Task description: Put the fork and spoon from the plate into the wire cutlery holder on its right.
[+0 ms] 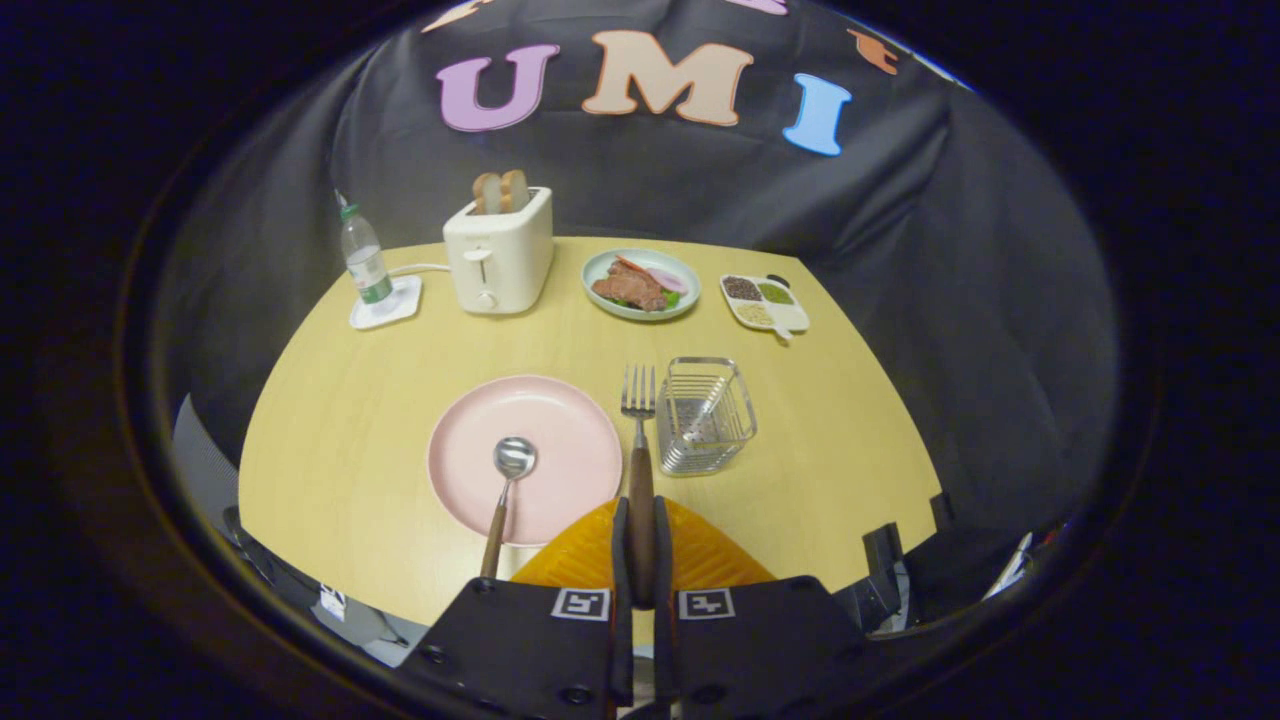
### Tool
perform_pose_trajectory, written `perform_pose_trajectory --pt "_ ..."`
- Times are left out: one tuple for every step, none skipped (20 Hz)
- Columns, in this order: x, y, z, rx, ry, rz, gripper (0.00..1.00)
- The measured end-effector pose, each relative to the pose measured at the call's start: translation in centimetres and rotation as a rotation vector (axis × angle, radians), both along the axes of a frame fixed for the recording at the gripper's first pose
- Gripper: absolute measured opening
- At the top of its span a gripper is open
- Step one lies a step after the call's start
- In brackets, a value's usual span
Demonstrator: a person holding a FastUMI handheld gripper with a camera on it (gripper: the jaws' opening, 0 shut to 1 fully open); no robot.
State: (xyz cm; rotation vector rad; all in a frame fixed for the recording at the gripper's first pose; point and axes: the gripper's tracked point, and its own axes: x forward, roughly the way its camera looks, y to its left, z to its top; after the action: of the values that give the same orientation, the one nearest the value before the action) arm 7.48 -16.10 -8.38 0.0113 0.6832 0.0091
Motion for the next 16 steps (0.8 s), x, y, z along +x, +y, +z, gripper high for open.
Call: perform_pose_trajectory --pt "0.4 -0.4 0.2 -0.004 0.029 -0.021 0.11" --pt "0.7 -0.9 0.3 -0.007 0.053 -0.035 0.11" --pt "1.1 -1.4 0.3 -0.007 0.084 -0.052 0.11" --pt "1.5 -1.7 0.2 -0.004 0.115 -0.065 0.11" --pt "1.9 -1.8 0.0 0.004 0.15 -0.072 0.11" --pt "2.2 -1.9 -0.4 0.014 0.186 -0.074 0.11" --pt "2.5 -1.9 -0.6 0.022 0.222 -0.068 0.11" --pt "3.0 -2.1 -0.8 0.023 0.252 -0.071 0.11" --pt "3.4 -2.6 -1.1 0.022 0.279 -0.077 0.11" --pt "3.7 -2.8 -1.3 0.024 0.307 -0.077 0.11" --pt "4.0 -3.0 -1.7 0.022 0.334 -0.076 0.11" --pt "4.4 -3.2 -2.1 0.018 0.36 -0.071 0.11" --pt "4.5 -3.4 -2.4 0.015 0.39 -0.065 0.11" --pt "4.7 -3.7 -2.8 0.009 0.421 -0.066 0.11" --pt "5.1 -3.8 -3.2 0.005 0.448 -0.061 0.11" --pt "5.5 -3.7 -3.6 0.01 0.476 -0.048 0.11"
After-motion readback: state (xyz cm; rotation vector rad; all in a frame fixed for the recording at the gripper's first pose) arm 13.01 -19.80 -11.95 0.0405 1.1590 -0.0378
